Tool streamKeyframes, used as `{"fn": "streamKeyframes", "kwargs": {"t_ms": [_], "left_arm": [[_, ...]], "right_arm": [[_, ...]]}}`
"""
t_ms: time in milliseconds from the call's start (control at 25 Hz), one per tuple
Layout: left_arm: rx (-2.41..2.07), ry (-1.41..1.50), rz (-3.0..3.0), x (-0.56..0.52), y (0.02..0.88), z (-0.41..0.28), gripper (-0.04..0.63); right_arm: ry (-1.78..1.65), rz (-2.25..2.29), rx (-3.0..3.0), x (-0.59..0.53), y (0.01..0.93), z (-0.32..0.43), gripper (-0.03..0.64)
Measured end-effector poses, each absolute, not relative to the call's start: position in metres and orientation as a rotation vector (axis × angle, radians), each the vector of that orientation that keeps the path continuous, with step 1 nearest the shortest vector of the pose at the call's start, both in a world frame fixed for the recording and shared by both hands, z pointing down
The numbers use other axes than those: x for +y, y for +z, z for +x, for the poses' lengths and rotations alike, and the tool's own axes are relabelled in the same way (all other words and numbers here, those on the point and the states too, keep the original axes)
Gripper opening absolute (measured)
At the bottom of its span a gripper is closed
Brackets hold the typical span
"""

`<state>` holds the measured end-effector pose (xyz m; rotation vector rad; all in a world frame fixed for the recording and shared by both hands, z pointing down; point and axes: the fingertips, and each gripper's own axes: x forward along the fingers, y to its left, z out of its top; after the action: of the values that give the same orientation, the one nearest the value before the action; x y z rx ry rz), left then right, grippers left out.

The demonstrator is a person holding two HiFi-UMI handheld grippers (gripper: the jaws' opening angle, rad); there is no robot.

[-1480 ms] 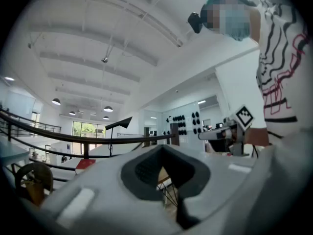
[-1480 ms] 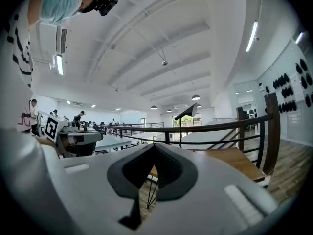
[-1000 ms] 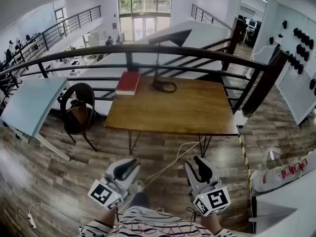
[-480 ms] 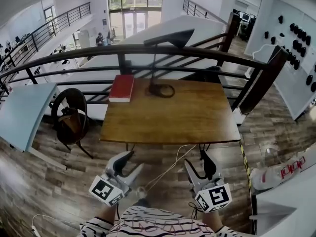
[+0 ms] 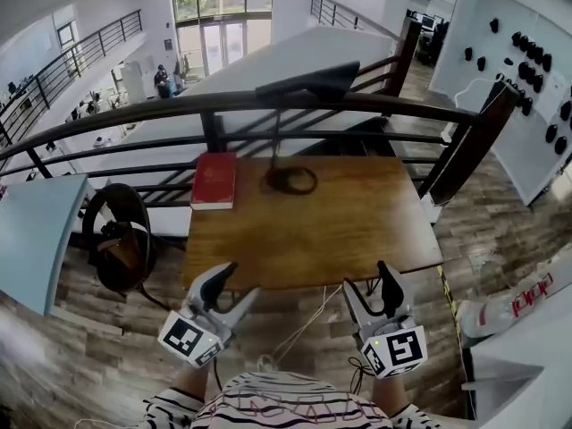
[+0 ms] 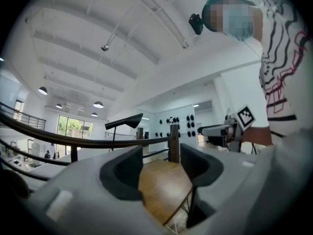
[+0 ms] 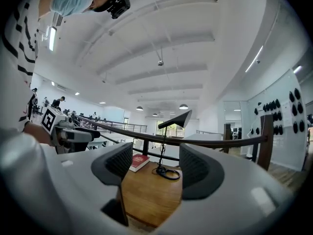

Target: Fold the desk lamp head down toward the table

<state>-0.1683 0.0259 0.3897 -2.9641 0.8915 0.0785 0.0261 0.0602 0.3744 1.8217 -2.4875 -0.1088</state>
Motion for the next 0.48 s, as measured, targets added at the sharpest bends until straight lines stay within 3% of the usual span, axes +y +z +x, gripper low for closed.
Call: {"fn": "streamKeyframes", "kwargs": {"t_ms": [480], "left_arm": [[0.847, 0.050, -2.975, -0.069, 0.391, -0.148, 0.265]], "right_arm": [[-0.223, 1.790, -2.403, -0.022, 0.367, 0.046, 0.303]]}}
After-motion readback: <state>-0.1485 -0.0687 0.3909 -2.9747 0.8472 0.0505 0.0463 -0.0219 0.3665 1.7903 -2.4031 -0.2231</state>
